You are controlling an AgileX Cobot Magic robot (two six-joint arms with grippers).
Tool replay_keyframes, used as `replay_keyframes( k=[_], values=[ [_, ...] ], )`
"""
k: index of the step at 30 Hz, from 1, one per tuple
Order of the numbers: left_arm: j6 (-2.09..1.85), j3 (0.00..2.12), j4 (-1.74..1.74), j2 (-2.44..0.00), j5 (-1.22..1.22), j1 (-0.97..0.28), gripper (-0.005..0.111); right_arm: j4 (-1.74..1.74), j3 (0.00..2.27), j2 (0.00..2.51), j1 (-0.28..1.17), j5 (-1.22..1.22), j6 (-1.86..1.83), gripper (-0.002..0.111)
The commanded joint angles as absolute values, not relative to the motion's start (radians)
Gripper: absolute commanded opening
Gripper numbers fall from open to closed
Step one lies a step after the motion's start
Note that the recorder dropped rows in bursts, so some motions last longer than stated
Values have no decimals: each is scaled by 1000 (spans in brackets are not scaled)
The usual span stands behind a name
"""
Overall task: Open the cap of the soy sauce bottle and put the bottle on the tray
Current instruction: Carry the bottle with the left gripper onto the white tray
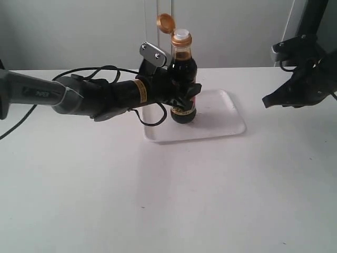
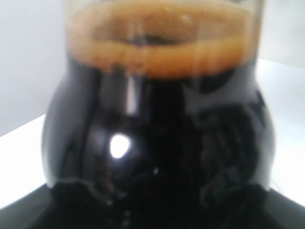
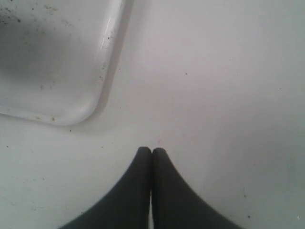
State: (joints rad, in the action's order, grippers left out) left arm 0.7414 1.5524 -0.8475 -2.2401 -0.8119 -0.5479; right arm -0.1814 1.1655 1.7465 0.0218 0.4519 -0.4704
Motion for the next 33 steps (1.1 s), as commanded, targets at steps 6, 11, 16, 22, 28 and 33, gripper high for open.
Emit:
replay_keyframes(
  k=[6,11,16,22,28,33],
  values=[
    [766,1630,-807,-2273,-858,-552,0,-183,1163,1747,16,436,-466,0],
    [772,1630,-807,-2283,-809,-552,0,-185,1163,1747,16,434,-466,0],
    [790,1630,-819,-2292,-804,-552,20,-185,1163,1747,16,434,-466,0],
    [788,1630,-807,-2292,-799,-552,88,-185,1163,1747,16,432,-466,0],
    [786,1630,-807,-2292,-788,-552,105,-185,1163,1747,16,432,-466,0],
    [786,1630,-807,-2292,-788,-552,105,-185,1163,1747,16,432,-466,0]
  ],
)
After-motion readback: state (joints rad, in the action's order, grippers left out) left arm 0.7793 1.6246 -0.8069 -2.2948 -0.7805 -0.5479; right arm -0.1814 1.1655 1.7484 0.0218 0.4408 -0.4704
